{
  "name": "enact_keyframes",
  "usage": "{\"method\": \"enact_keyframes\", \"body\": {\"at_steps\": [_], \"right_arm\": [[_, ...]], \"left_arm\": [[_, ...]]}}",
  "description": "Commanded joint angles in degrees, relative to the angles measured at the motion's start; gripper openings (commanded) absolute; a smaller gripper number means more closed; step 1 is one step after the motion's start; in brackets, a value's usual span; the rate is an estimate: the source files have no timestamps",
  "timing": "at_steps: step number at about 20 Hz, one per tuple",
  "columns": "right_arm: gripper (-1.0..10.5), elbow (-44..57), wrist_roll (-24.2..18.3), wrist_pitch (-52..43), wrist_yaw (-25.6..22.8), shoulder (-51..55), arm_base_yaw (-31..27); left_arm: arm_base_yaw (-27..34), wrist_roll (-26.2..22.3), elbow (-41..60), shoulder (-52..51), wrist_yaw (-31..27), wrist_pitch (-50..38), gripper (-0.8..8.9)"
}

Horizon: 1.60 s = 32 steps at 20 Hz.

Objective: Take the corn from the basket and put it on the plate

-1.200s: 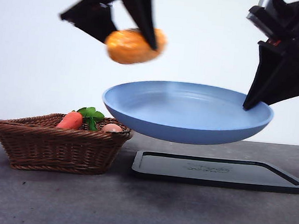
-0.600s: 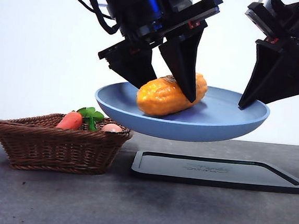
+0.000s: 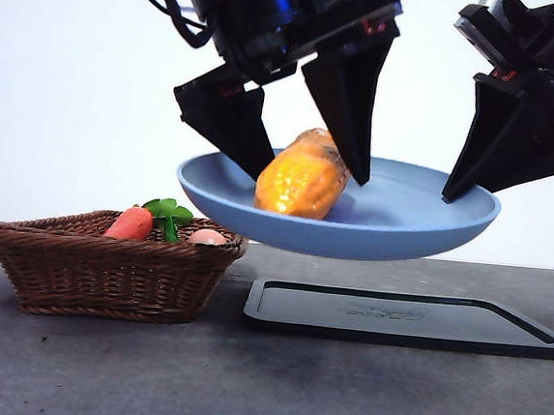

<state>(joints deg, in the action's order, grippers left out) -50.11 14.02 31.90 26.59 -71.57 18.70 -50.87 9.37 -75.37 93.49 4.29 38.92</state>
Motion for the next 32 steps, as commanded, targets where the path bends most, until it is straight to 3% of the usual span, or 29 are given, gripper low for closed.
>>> {"method": "enact_keyframes", "body": {"at_steps": [1,10,17,24,32], "right_arm": [[0.0,-0.94,0.9,-0.76,0.59,-0.33,0.17],[0.0,-0.94,1.01,-0.59,0.5,-0.33,-1.03],[0.0,-1.03,0.96,-3.19,0.66,-2.19,-8.59],[0.0,-5.03,0.09,-7.08,2.12,-14.51,-15.39],[0.0,-13.16,-1.03,-7.69,2.56,-27.61,-16.65]], "left_arm": [[-0.7,-1.03,-2.89,1.01,-0.28,2.32,4.21],[-0.31,-4.66,-15.54,0.79,-0.33,11.1,4.2],[1.79,-5.14,-22.34,0.7,-0.31,14.27,4.17],[1.79,-5.25,-22.82,0.48,-0.31,15.58,4.17],[1.79,-5.22,-22.82,0.48,-0.31,15.69,4.17]]}}
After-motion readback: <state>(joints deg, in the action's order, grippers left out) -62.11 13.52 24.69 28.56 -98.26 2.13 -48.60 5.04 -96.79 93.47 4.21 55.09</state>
